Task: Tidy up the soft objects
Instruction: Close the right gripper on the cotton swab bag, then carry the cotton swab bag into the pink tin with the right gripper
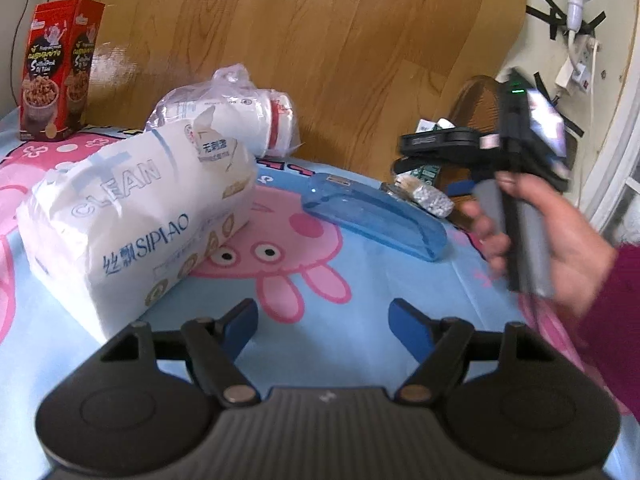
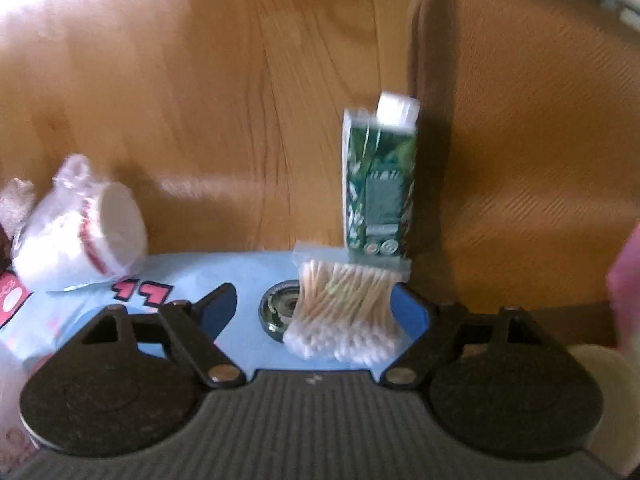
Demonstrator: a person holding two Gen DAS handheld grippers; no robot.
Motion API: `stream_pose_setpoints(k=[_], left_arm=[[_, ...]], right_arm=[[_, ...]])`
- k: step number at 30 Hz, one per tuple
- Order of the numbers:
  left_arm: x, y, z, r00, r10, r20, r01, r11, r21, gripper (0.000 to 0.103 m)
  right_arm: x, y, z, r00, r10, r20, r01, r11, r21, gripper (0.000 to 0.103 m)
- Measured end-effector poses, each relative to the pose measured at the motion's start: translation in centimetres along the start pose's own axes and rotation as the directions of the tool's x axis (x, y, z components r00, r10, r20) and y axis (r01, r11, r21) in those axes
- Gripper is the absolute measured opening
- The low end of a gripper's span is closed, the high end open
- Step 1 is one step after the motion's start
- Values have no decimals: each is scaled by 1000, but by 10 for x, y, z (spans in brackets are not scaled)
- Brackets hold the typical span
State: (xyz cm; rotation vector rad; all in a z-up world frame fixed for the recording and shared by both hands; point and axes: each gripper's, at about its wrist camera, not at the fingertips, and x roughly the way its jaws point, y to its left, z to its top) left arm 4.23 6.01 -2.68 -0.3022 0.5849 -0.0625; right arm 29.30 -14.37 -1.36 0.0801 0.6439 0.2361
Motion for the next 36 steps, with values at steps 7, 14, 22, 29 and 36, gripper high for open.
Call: stream_pose_setpoints(k=[7,14,22,29,36], left_arm=[[-3,-4,-3,999,-22,24,21,999,24,78],[-2,1,-2,999,-36,30,36,999,-3,79],[-4,3,-1,999,-29,46,29,999,-12,88],[-6,5,-1,998,-25,57,26,1000,-17,88],[-10,3,-2,997,-27,76,28,1000,-8,88]], right_arm=[[39,14,5,995,-90,-51,87,994,-59,84],[20,28,-14,995,-64,-79,54,991,-125,71],[-23,24,-46,995,5,-104,-19,991,-131,71],[-59,22,-71,996,41,-79,-54,986,-158,71],[-83,26,-91,995,85,-55,-94,977,-192,71]])
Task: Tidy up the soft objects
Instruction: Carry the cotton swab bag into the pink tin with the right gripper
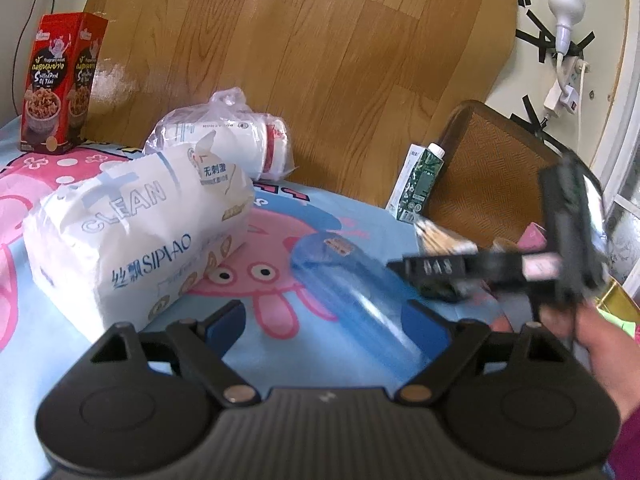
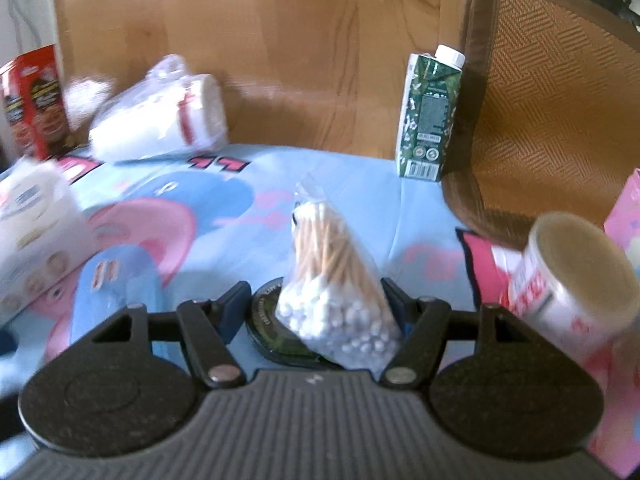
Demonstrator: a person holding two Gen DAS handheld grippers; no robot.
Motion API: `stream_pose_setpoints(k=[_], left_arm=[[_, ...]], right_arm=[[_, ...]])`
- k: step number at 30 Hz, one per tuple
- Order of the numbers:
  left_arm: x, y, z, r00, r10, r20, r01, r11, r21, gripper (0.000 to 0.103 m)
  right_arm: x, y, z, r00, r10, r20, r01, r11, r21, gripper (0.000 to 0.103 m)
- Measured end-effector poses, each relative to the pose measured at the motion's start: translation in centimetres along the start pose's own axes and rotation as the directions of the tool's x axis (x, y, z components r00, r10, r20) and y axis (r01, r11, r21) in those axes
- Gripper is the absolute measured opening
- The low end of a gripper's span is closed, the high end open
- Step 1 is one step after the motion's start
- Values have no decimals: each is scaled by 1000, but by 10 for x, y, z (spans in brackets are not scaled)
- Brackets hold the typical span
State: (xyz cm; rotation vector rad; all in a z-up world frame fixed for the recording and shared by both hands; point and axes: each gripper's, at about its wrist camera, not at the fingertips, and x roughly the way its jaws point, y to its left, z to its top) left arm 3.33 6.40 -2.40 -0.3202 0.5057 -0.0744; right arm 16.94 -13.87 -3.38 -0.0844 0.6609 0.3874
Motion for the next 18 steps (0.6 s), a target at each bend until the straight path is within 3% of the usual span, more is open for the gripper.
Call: stream_pose_setpoints(k=[10,11,13,18], left_arm=[[-3,3,-1,1000,-3,21,3,1000,-14,90],[-4,3,0,1000,-2,22,3,1000,-15,90],[-4,3,0,1000,-2,25,2,1000,-14,90],[-7,3,-1,999,0,40,0,1000,-10,93]], right_arm=[[-45,-7,-35,995,78,56,-79,997,7,75],[-50,-9,-39,995,74,60,-74,997,7,73],[-66,-9,-48,995,63,75,-62,998,-15,59],[-110,7,-79,986,85,141,-65,988,-138,55]])
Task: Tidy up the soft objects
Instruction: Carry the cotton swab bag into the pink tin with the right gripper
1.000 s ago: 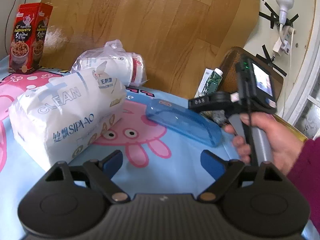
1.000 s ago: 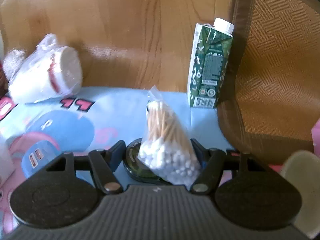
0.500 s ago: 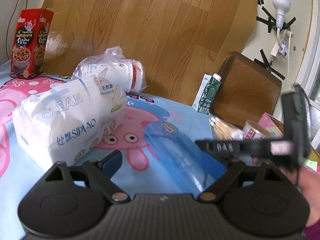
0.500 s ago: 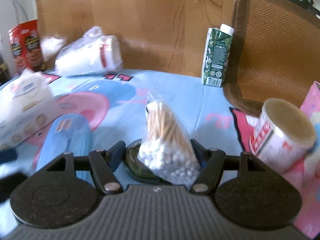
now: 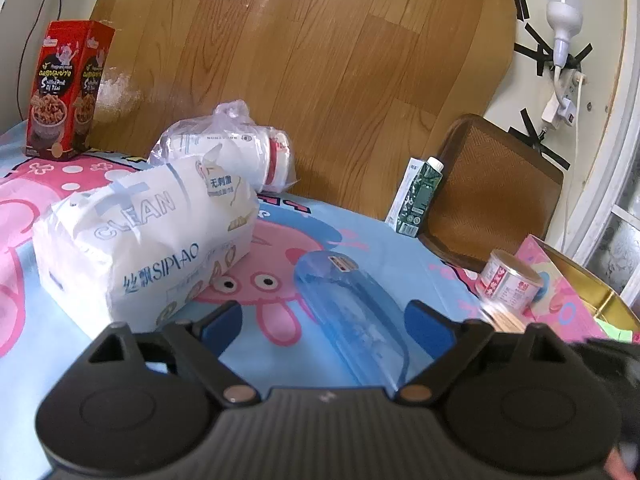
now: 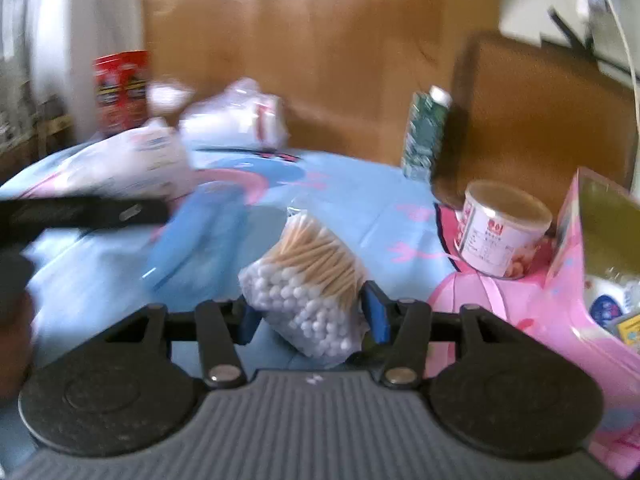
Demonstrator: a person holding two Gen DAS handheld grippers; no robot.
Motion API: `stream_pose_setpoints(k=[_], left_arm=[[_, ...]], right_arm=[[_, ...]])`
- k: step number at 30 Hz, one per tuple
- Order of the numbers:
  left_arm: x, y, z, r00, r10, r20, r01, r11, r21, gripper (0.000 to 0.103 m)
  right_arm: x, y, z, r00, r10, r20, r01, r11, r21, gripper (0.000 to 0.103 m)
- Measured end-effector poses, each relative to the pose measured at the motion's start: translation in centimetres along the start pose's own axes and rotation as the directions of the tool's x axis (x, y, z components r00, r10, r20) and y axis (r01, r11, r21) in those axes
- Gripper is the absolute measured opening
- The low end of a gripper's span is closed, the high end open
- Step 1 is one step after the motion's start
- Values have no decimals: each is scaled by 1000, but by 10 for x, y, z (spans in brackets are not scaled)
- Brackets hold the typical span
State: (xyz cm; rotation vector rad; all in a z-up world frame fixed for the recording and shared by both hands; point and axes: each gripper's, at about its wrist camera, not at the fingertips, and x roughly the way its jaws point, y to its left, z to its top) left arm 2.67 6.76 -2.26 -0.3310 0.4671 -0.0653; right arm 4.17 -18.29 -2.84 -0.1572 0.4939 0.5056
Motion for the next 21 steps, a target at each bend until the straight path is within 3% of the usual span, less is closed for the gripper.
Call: stream_pose_setpoints(k=[5,7,11,15,21], left_arm=[[-3,-2,0,1000,9,3,-9,1000,8,94],[-3,-1,-1,1000,13,-3,-13,1000,9,94],[-10,3,-3,999,5,-42,-5,1000,-15,95],[-27,2,-11,993,-90,-75,85,994,-61,96],[-40,-35,-23,968,-191,-163,195,981,12,97]], right_arm=[[-27,40,-31,999,43,26,-36,975,-221,61],[-33,49,-41,998,44,37,-33,964,-263,82],[-48,42,-49,996,65,60,-49,970,-237,87],[-58,27,-52,994,81,70,-66,978,-196,93],[-59,23,-64,992,120,29,-116,986,-121,94]])
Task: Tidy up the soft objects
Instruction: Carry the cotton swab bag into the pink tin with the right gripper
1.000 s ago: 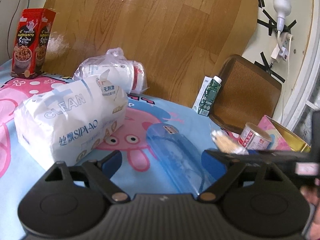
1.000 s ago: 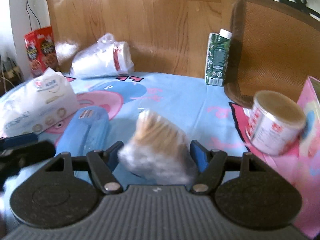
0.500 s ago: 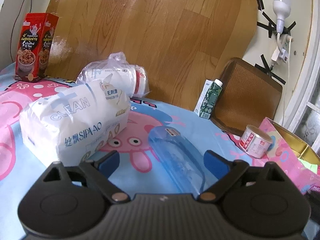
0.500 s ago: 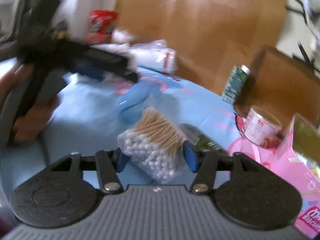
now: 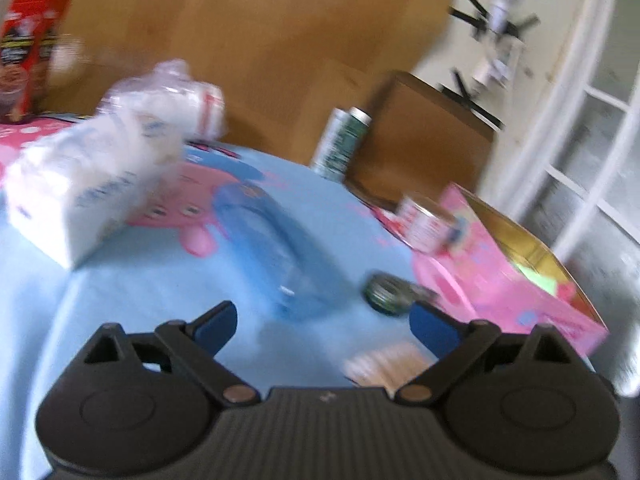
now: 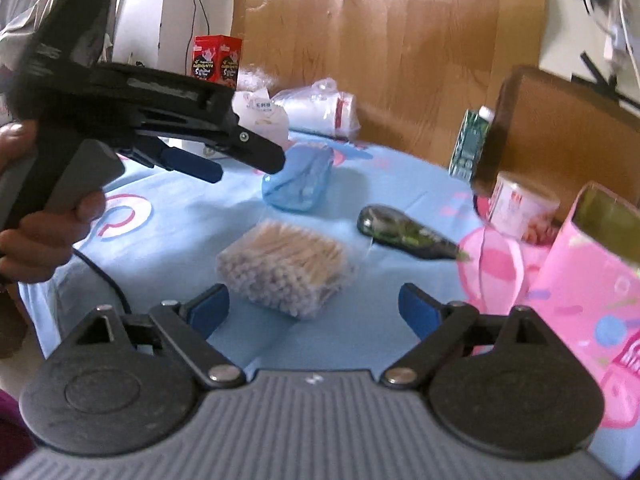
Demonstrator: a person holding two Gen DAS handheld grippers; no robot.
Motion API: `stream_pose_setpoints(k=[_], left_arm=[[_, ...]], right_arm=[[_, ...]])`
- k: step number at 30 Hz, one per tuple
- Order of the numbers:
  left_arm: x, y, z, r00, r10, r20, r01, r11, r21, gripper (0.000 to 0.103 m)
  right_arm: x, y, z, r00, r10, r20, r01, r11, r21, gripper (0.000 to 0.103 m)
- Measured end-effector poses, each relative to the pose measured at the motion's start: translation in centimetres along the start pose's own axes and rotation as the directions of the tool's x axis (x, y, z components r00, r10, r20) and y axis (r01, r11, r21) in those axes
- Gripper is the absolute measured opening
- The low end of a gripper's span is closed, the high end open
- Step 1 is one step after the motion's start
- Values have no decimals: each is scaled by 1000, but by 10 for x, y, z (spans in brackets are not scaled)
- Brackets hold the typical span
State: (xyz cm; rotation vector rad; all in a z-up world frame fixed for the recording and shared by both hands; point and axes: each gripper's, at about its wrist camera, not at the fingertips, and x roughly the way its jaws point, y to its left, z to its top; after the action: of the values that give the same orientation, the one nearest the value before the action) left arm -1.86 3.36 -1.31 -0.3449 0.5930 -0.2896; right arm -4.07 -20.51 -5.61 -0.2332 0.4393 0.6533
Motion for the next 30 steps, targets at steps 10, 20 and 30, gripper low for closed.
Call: stream_pose_setpoints(k=[10,20,30], left_arm=[[14,-35,-19,981,-86,-171,90,996,14,98],[27,-58,-21,982,-51,-182,65,995,71,67],[46,-144,31,976,-181,-123,207,946,249,67]], right_arm=[[-7,14,-2,984,167,-52,-165,985,50,95],[-5,20,2,999,50,1,-50,997,62,48],[-52,-23,3,953,-219,211,201,974,101,47]])
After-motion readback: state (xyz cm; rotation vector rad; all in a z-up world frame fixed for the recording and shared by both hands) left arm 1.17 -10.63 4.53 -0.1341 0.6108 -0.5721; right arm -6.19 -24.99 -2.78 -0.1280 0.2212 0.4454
